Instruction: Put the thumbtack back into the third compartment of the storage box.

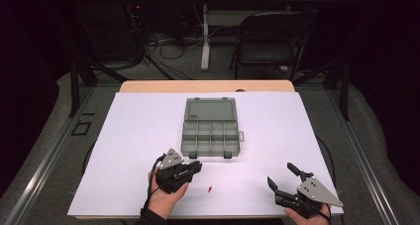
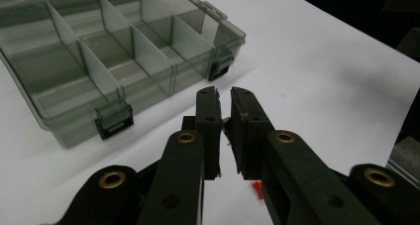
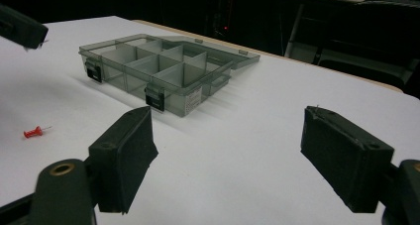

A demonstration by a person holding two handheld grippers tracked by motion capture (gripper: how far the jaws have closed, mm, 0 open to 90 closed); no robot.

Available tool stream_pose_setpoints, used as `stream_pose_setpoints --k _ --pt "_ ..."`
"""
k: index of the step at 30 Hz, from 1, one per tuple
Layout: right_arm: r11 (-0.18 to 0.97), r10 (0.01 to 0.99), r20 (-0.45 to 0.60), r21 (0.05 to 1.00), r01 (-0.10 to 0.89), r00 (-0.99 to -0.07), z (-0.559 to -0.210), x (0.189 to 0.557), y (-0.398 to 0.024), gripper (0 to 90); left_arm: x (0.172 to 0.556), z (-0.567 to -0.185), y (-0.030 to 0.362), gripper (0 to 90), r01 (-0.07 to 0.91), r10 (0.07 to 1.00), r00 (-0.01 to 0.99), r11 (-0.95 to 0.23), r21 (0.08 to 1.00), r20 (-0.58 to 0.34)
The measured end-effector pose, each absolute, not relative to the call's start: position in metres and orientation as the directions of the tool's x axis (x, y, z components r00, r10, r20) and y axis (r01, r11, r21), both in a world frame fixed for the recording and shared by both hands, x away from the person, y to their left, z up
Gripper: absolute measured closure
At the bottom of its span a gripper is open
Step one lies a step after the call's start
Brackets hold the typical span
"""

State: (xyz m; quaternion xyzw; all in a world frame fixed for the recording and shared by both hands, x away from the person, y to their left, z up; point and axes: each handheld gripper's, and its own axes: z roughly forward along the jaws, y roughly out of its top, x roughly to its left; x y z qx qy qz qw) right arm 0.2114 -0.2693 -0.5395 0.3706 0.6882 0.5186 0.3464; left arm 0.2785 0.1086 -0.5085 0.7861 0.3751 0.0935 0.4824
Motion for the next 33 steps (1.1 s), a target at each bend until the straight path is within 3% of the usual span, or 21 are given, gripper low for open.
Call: stream_pose_setpoints --k 33 --pt "0.186 0.87 -0.091 0.971 0.151 -0.485 -0.539 0.211 -0.27 20.2 0.333 -0.466 0.086 83.2 0.494 0.664 0.717 -0.268 0.827 -0.213"
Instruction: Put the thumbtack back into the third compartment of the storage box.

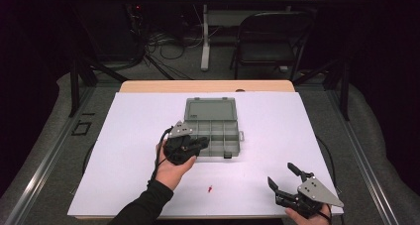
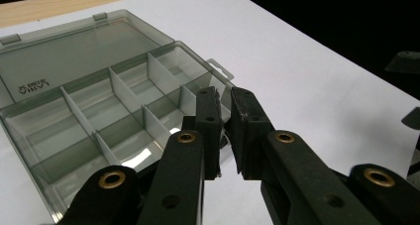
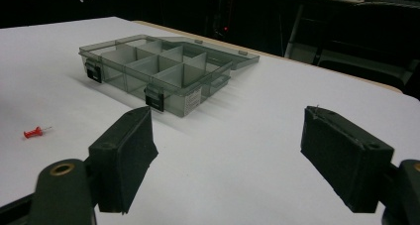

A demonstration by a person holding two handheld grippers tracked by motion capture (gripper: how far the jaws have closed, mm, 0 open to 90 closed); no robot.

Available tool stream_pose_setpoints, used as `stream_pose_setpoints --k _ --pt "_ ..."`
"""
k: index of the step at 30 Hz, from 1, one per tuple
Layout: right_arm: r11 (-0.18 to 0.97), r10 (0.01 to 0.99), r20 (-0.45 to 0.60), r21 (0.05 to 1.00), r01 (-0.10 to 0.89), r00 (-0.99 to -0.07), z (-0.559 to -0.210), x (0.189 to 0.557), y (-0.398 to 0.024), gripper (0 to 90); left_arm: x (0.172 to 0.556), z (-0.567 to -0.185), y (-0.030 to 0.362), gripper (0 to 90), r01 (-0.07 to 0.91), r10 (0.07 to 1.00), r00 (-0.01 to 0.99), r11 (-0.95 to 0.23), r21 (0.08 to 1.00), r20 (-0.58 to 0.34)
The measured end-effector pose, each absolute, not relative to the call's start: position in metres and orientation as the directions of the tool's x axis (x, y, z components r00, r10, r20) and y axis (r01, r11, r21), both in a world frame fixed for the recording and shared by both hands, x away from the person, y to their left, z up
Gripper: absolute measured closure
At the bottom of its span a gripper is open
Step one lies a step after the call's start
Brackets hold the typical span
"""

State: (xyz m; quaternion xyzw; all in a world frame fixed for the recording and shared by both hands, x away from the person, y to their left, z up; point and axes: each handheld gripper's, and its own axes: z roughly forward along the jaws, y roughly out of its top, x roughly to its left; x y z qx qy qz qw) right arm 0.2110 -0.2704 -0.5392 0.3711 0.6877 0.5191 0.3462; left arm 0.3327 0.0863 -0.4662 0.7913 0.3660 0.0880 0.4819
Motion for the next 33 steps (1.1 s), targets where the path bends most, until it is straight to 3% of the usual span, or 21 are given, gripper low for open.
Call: stream_pose_setpoints --k 14,33 --pt "0.184 0.87 -0.089 0.971 0.152 -0.485 -0.539 0.211 -0.271 20.2 0.366 -0.455 0.065 83.2 0.507 0.683 0.706 -0.304 0.807 -0.187" --pt "0.182 0.868 -0.085 0.971 0.153 -0.49 -0.54 0.212 -0.272 20.2 0.401 -0.468 0.042 83.2 0.55 0.726 0.669 -0.342 0.762 -0.158"
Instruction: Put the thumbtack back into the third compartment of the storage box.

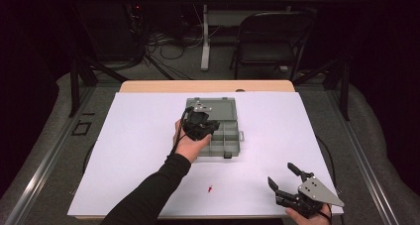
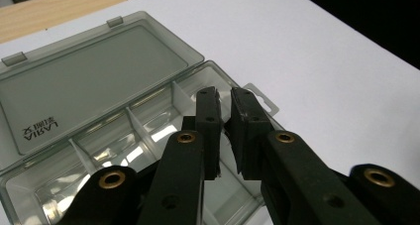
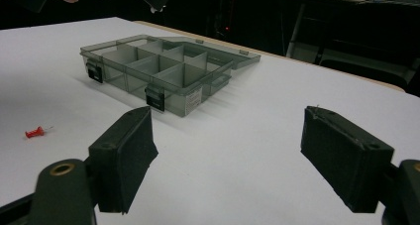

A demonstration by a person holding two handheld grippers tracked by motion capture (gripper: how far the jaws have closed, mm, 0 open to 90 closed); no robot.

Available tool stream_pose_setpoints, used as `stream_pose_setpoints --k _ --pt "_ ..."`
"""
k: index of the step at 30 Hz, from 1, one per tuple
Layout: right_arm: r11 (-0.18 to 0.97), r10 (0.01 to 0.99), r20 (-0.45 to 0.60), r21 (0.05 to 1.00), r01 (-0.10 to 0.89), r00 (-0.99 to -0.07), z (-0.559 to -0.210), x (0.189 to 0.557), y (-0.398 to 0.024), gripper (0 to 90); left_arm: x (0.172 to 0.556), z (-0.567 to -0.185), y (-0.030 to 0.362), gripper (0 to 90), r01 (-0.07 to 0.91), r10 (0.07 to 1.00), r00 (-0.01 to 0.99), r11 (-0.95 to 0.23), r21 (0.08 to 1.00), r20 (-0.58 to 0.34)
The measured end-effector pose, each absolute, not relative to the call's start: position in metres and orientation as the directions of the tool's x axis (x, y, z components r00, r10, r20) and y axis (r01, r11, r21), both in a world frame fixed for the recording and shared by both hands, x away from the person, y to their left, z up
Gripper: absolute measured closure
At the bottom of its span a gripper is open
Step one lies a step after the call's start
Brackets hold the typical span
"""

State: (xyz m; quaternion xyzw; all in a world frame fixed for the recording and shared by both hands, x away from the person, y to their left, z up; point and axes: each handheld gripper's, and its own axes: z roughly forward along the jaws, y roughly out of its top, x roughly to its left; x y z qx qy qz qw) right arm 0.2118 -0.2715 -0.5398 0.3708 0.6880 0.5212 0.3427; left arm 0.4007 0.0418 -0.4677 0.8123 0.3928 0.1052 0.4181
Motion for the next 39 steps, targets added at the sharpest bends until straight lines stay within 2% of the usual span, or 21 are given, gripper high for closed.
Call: stream_pose_setpoints --k 16,39 --pt "0.183 0.866 -0.085 0.971 0.154 -0.492 -0.54 0.212 -0.271 20.2 0.423 -0.487 0.039 83.1 0.59 0.762 0.63 -0.346 0.73 -0.148" --pt "0.183 0.864 -0.084 0.971 0.153 -0.497 -0.539 0.211 -0.271 20.2 0.436 -0.511 0.033 83.1 0.638 0.785 0.599 -0.352 0.685 -0.154"
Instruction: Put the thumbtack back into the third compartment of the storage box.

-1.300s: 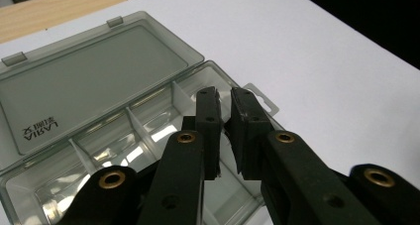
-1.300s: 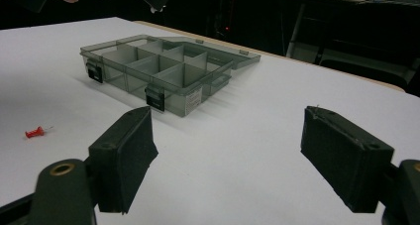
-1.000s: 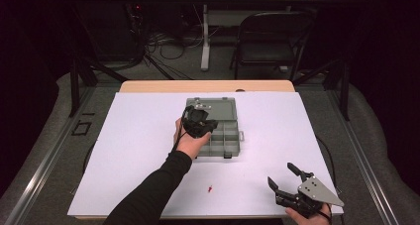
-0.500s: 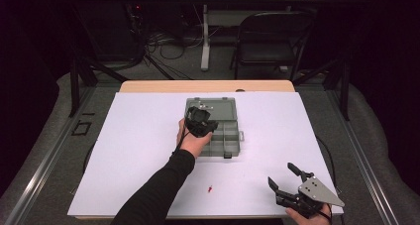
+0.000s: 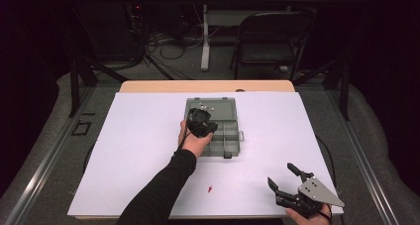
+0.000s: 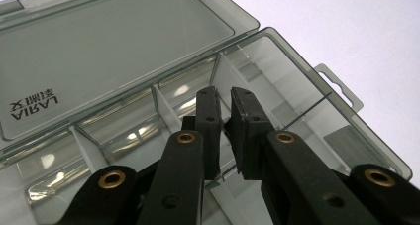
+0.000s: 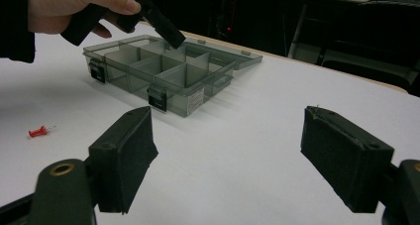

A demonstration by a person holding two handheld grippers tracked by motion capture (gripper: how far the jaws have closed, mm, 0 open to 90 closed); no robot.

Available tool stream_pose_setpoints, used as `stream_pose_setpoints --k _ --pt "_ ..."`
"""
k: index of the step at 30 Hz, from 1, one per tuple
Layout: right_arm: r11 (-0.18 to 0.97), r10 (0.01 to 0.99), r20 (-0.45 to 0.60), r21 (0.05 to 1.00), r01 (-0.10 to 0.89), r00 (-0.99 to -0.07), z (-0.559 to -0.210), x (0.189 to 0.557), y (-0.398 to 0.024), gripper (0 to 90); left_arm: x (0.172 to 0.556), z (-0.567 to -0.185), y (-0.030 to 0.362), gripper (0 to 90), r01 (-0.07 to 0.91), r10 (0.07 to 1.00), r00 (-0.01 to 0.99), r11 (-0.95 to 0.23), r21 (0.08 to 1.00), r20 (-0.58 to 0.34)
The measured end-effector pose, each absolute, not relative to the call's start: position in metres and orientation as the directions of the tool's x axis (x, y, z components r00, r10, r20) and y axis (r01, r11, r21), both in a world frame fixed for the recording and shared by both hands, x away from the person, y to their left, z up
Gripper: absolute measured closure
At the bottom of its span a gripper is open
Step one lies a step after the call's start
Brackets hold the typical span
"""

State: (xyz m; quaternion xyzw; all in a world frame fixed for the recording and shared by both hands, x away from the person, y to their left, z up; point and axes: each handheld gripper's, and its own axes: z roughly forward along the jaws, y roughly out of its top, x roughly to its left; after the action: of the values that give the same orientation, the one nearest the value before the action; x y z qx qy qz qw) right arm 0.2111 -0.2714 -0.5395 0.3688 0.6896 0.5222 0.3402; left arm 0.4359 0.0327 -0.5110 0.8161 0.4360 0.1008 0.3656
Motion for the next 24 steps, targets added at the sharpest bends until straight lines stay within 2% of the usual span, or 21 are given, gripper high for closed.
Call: stream_pose_setpoints --k 16,24 --pt "0.188 0.862 -0.089 0.97 0.152 -0.499 -0.5397 0.2112 -0.2712 20.2 0.4372 -0.5149 0.0318 82.4 0.647 0.789 0.594 -0.352 0.677 -0.157" --pt "0.187 0.862 -0.088 0.971 0.152 -0.499 -0.5397 0.2112 -0.2713 20.2 0.4378 -0.5147 0.0341 72.2 0.655 0.79 0.588 -0.34 0.675 -0.173"
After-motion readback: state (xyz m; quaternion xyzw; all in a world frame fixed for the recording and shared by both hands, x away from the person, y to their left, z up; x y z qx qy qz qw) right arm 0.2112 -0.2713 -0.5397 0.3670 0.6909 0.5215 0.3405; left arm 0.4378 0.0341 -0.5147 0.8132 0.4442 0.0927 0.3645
